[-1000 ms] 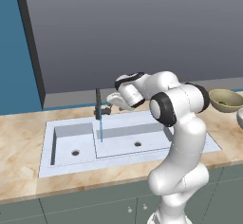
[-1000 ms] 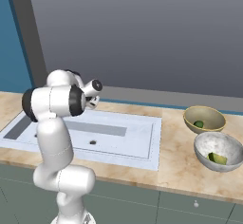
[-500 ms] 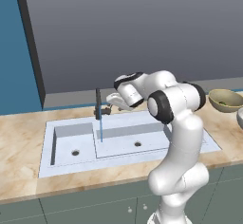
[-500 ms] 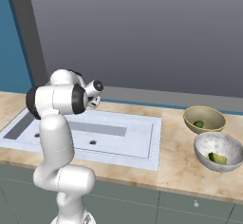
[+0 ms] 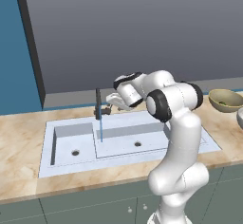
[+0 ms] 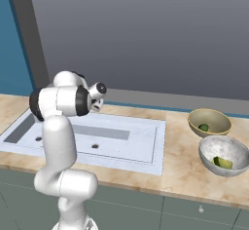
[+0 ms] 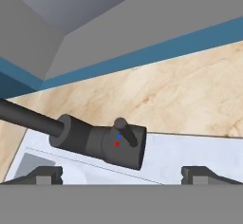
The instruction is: Pick the lemon wedges from the sink and place them in one bowl. Place the avocado in the other bowl. Then turn off the sink faucet.
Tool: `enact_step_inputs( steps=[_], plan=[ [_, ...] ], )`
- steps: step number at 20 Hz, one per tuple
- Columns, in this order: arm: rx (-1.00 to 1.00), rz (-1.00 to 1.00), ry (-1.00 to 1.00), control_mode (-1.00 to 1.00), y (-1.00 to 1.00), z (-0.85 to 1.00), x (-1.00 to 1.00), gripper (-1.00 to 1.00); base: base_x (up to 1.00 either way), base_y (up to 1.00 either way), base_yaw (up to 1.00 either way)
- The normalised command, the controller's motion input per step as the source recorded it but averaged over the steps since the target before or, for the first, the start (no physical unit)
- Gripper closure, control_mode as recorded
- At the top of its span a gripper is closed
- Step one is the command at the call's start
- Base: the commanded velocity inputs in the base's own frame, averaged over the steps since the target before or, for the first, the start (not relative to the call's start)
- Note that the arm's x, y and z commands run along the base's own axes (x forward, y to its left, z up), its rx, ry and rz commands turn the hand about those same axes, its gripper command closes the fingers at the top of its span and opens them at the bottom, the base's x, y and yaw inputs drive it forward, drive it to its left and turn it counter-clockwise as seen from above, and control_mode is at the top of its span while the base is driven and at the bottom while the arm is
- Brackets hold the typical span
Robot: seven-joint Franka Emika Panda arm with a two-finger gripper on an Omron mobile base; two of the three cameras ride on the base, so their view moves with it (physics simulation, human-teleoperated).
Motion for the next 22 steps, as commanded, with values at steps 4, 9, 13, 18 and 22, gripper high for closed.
enact_step_inputs(
  steps=[4,9,13,18,22],
  plan=[
    [0.00,0.00,0.00,-1.00,0.00,-0.03,0.10,-1.00,0.00,0.00,0.00],
    [0.00,0.00,0.00,-1.00,0.00,-0.06,0.13,-1.00,0.00,0.00,0.00],
    [0.00,0.00,0.00,-1.00,0.01,-0.07,0.11,-1.00,0.00,0.00,0.00],
    [0.00,0.00,0.00,-1.00,0.01,-0.05,0.09,-1.00,0.00,0.00,0.00],
    [0.00,0.00,0.00,-1.00,0.00,-0.06,0.09,-1.00,0.00,0.00,0.00]
  ],
)
